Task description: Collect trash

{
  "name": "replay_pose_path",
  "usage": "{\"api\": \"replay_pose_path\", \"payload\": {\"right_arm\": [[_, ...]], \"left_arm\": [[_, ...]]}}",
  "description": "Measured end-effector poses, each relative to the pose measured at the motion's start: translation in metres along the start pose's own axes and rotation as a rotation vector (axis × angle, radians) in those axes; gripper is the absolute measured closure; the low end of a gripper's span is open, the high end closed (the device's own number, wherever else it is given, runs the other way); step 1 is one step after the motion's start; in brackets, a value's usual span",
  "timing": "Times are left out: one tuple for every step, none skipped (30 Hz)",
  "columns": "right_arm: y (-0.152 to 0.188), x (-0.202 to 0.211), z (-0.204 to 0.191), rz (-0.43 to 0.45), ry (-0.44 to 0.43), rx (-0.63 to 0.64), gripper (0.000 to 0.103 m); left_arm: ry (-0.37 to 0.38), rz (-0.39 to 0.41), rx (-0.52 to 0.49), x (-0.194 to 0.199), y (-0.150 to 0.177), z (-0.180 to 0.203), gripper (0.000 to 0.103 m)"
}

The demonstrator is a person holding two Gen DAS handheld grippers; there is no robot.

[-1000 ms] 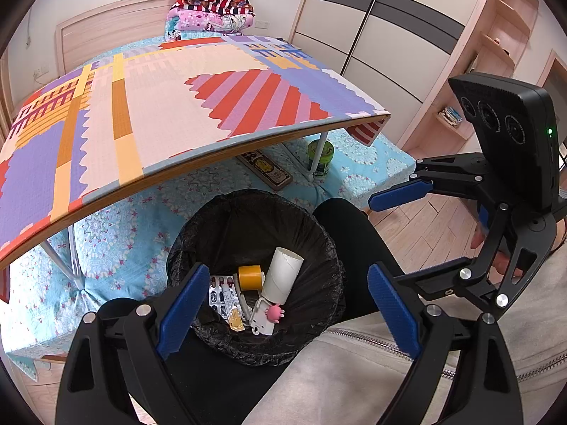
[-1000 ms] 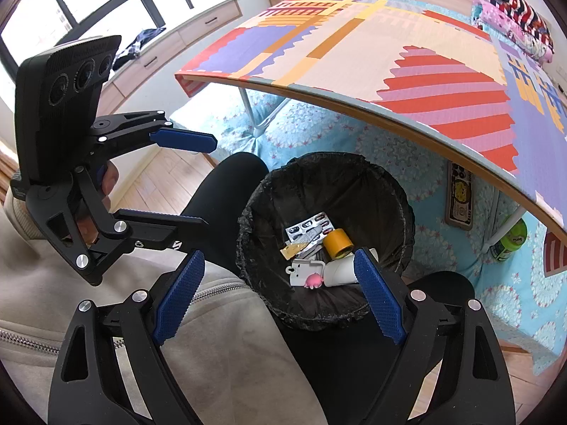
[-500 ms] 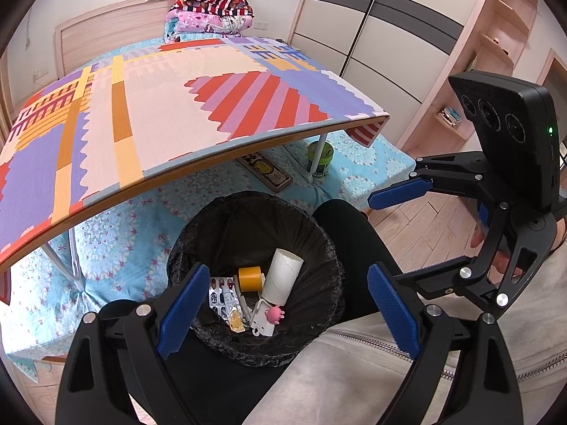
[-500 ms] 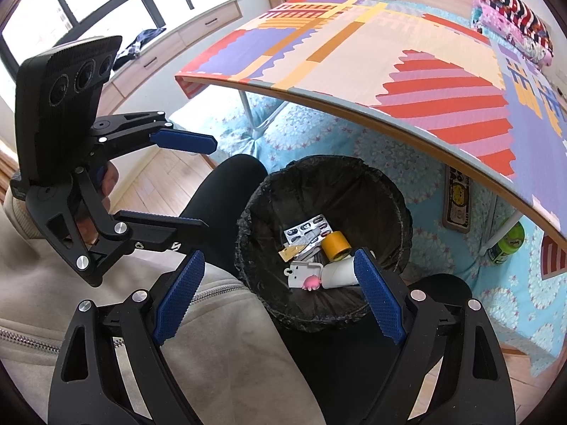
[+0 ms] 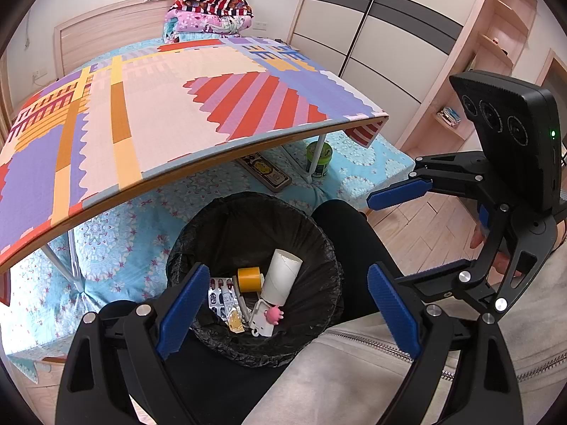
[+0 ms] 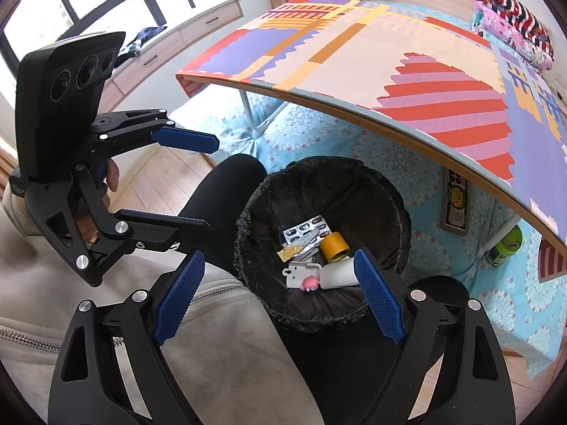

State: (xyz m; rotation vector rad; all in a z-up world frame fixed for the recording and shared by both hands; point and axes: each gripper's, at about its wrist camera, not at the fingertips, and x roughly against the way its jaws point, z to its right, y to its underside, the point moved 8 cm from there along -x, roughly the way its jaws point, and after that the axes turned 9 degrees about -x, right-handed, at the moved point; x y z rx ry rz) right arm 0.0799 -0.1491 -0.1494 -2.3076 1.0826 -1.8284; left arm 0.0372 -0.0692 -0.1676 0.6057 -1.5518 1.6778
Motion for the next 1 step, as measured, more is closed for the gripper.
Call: {"api": "replay_pose_path", "payload": {"right_arm": [[-0.0001,0.0,-0.0001,0.001,0.0,0.0,0.017]], "left_arm": [[-0.001,0.0,0.0,0.0003,0.0,0.0001,0.015]]}}
